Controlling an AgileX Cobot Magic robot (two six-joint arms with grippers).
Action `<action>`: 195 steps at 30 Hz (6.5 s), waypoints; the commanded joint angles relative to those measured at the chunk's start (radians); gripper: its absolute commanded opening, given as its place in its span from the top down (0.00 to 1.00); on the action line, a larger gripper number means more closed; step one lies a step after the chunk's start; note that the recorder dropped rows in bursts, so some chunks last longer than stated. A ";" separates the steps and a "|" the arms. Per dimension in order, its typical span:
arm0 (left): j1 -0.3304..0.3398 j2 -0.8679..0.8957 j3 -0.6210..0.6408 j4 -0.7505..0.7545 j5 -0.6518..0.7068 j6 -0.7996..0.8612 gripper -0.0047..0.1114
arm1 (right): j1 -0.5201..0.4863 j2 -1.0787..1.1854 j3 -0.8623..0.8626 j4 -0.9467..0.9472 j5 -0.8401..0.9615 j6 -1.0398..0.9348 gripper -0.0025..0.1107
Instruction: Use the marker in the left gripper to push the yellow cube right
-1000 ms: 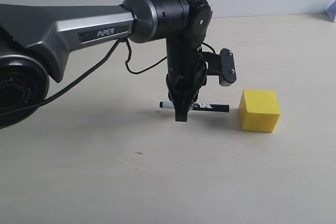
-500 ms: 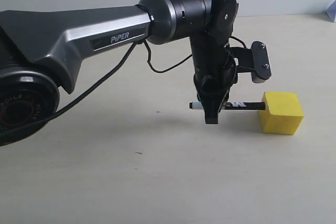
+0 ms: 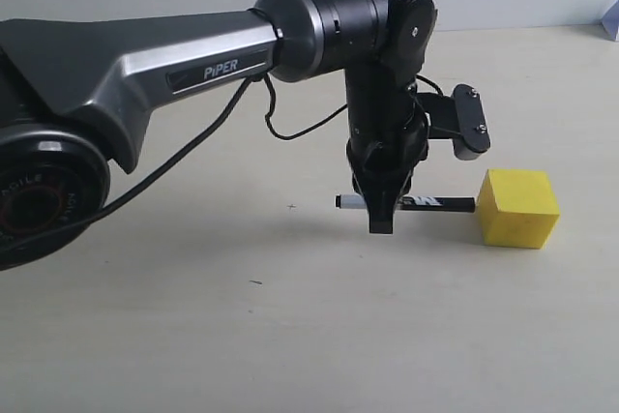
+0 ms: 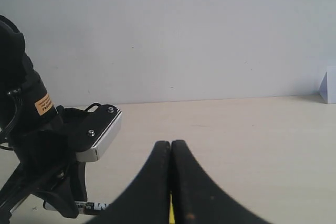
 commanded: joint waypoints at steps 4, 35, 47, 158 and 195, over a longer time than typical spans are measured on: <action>-0.012 -0.005 -0.007 -0.005 0.008 -0.005 0.96 | 0.001 -0.005 0.005 0.000 -0.010 -0.002 0.98; -0.002 0.027 -0.007 0.120 0.008 -0.125 0.96 | 0.001 -0.005 0.005 0.000 -0.010 -0.002 0.98; 0.210 -0.104 0.035 -0.082 0.008 -0.762 0.96 | 0.001 -0.005 0.005 0.000 -0.010 -0.002 0.98; 0.187 -0.267 0.691 -0.185 -0.435 -1.435 0.70 | 0.001 -0.005 0.005 0.000 -0.008 -0.002 0.98; 0.199 -0.450 0.669 -0.122 -0.336 -1.402 0.68 | 0.001 -0.005 0.005 0.000 -0.008 -0.002 0.98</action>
